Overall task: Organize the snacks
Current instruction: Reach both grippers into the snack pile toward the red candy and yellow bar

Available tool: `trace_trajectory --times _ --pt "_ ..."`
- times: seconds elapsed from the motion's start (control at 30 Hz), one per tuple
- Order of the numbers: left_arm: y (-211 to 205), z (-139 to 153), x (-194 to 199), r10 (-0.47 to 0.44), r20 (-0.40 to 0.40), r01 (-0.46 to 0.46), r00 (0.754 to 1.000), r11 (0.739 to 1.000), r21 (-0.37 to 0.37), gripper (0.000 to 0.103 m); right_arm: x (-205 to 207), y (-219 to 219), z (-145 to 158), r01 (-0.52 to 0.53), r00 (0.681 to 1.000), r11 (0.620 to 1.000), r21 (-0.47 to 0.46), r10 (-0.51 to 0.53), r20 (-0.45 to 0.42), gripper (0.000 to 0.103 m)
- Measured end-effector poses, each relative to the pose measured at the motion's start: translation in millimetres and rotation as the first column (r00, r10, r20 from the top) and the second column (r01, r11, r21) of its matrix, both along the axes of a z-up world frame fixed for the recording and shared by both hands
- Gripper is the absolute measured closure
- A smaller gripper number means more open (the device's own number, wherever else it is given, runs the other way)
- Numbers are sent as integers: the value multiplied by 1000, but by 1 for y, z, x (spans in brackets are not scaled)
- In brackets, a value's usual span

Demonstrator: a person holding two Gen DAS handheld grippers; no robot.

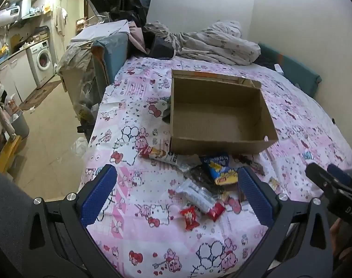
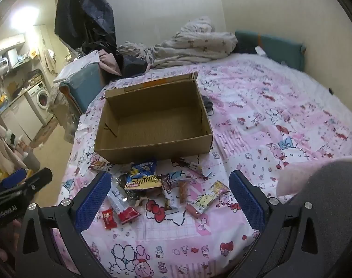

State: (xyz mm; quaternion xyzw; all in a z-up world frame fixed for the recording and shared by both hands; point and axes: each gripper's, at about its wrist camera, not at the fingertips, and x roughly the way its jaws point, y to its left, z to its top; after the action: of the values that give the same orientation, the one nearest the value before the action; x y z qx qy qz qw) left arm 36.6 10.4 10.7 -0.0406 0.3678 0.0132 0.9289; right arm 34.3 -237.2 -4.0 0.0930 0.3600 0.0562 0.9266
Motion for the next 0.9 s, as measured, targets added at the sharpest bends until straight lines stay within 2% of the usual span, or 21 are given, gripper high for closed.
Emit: trace_trajectory --times 0.13,0.27,0.5,0.6,0.7,0.77,0.83,0.87,0.9 --pt "0 5 29 -9 -47 10 999 1000 26 0 28 -22 1 7 996 998 59 -2 -84 0" --pt "3 1 59 -5 -116 8 993 1000 22 0 56 -44 -8 17 986 998 63 -6 -168 0" --pt "14 -27 87 12 -241 -19 970 999 -28 0 90 -66 -45 35 935 995 90 -1 -354 0" --pt "13 -39 94 19 -287 -25 958 1000 -18 0 99 -75 -64 75 899 987 143 -5 -437 0" --pt "13 -46 100 18 -319 -26 948 999 -20 0 108 -80 -79 104 881 973 206 6 -473 0" --pt "14 -50 104 22 -330 -33 944 999 -27 0 112 -84 -86 132 858 961 241 11 -514 1" --pt "16 -54 105 30 -337 -44 941 998 -34 0 116 -88 -96 163 835 950 265 10 -550 12" --pt "16 -58 106 33 -343 -48 939 998 -36 0 118 -88 -99 172 825 952 252 1 -566 24" --pt "16 -62 106 34 -348 -51 937 998 -39 0 121 -87 -103 180 810 957 226 -14 -586 27"
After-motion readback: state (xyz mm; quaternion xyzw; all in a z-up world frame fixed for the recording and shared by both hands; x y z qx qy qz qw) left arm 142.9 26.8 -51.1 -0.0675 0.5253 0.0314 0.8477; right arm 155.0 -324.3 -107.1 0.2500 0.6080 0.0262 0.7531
